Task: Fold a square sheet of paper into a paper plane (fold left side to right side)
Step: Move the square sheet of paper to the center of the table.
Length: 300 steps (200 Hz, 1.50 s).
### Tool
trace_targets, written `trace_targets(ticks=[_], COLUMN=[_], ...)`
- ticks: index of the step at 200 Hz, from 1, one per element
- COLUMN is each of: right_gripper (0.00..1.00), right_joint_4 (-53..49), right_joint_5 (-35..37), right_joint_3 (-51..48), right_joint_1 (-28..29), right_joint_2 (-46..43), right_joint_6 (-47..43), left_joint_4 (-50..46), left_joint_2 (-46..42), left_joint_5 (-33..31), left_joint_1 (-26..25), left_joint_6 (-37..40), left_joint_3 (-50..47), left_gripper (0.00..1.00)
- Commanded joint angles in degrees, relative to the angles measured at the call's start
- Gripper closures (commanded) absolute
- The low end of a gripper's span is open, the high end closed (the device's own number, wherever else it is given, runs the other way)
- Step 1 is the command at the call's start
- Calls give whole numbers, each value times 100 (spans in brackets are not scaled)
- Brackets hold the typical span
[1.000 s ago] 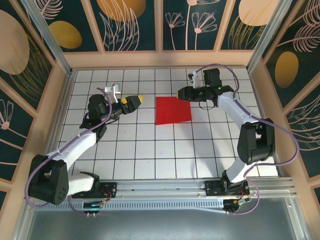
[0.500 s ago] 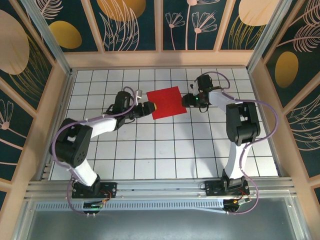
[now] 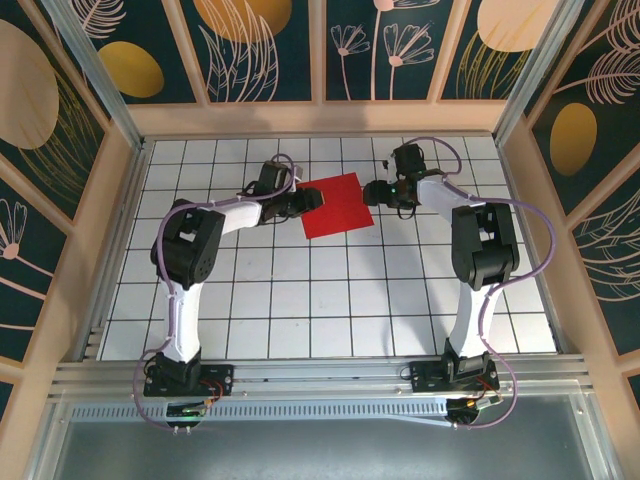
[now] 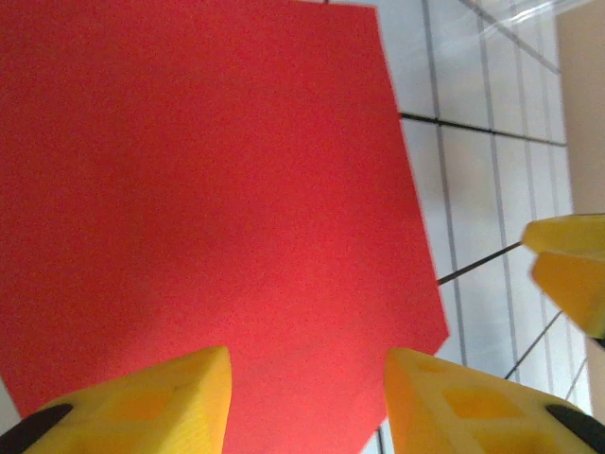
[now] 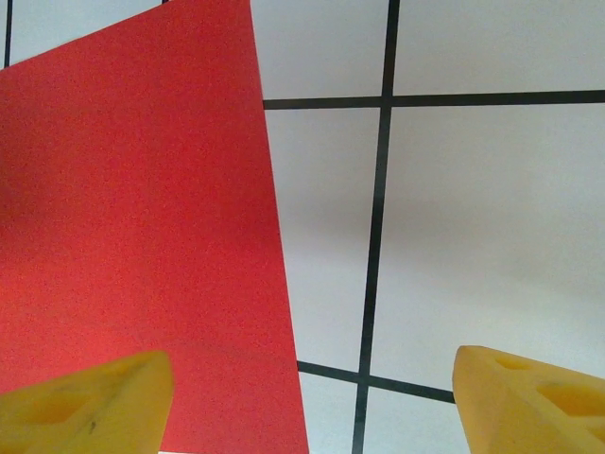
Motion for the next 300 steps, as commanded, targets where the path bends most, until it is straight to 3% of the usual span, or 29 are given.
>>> trace_targets(ticks=[1,49,75,120,176,219,253,300], right_gripper=[19,15,16,18,16,16,17,18], right_joint_4=[-112,-233,-340,-663,-723,-667,-739,-857], right_joint_5=[195,198,-131,-62,158,232,236,282], right_joint_3=[195,292,395,741,926,927,883,747], right_joint_1=[42,41,74,366,824,868,884,955], right_joint_2=[-245,-248,-146,184,691,928,999,1013], right_joint_6=[90,63,-133,-353,-303,-265,-300,-318], left_joint_4=[-694,-969,-1008,-969,-629,-402,-419,-252], left_joint_2=[215,179,-29,-523,-930,-1269,-1567,-1543], left_joint_5=[-174,-125,19,51,-3,64,-125,41], left_joint_1=[-60,-163,-215,-396,-551,-550,-552,-565], left_joint_6=[233,514,628,809,628,407,213,14], left_joint_3=[175,-215,-618,-1319,-1855,-1717,-1787,-2332], left_gripper=[55,60,62,63,63,60,63,75])
